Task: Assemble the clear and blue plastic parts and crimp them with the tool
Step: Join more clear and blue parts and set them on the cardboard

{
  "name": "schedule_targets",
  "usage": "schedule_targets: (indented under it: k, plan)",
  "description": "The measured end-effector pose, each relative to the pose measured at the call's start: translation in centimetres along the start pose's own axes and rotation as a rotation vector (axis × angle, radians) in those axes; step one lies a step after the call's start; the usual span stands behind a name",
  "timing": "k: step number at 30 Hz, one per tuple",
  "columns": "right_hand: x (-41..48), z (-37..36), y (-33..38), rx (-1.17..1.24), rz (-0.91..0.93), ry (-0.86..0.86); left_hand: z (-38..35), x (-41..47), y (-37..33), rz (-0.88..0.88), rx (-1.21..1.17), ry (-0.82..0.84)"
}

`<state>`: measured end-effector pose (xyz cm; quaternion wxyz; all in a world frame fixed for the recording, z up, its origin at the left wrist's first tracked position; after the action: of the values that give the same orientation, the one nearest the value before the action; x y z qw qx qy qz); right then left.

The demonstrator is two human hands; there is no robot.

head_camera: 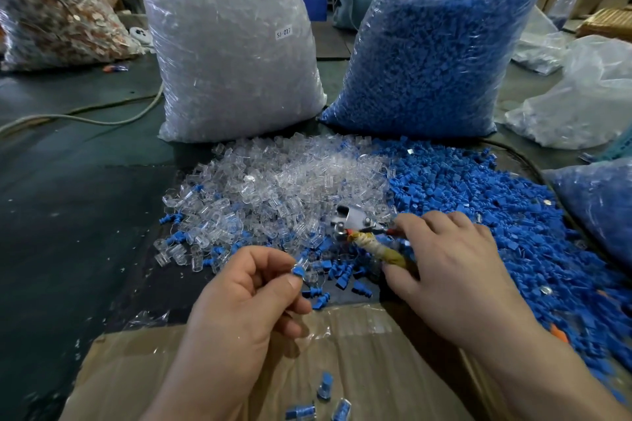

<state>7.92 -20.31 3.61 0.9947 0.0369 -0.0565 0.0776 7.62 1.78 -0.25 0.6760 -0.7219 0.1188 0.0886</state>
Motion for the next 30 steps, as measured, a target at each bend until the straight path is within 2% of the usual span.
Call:
schedule_targets:
  k: [5,10,23,30]
  plan:
    - [-1.1,1.6,1.5,0.236,0.143,-0.074,0.5,0.1,-0.2,0.006,-0.041,-0.029]
    - [-2.0,1.8,2.9,0.251,0.287,-0.023,0.9,0.1,-1.0,-0.087,-0.036,-0.022]
    - [-1.8,1.4,3.5,0.199,0.326,0.055,0.1,-0.4,-1.2,-0.158,-0.076,0.056]
    - [-1.8,1.7,3.7,0.227,0.314,0.043,0.4,-0.5,-1.4,-0.181,-0.047,0.026]
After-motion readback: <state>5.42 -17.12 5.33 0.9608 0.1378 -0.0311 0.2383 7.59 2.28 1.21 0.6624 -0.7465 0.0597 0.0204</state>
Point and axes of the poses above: each hand's wrist, its own x-axis towards the middle knuckle, its own z-axis out of the back of the hand, y = z × x, the point moved 5 cm from there along x, towards the middle knuckle, and after that the axes turned 9 degrees about z, right-handed, at the moved point
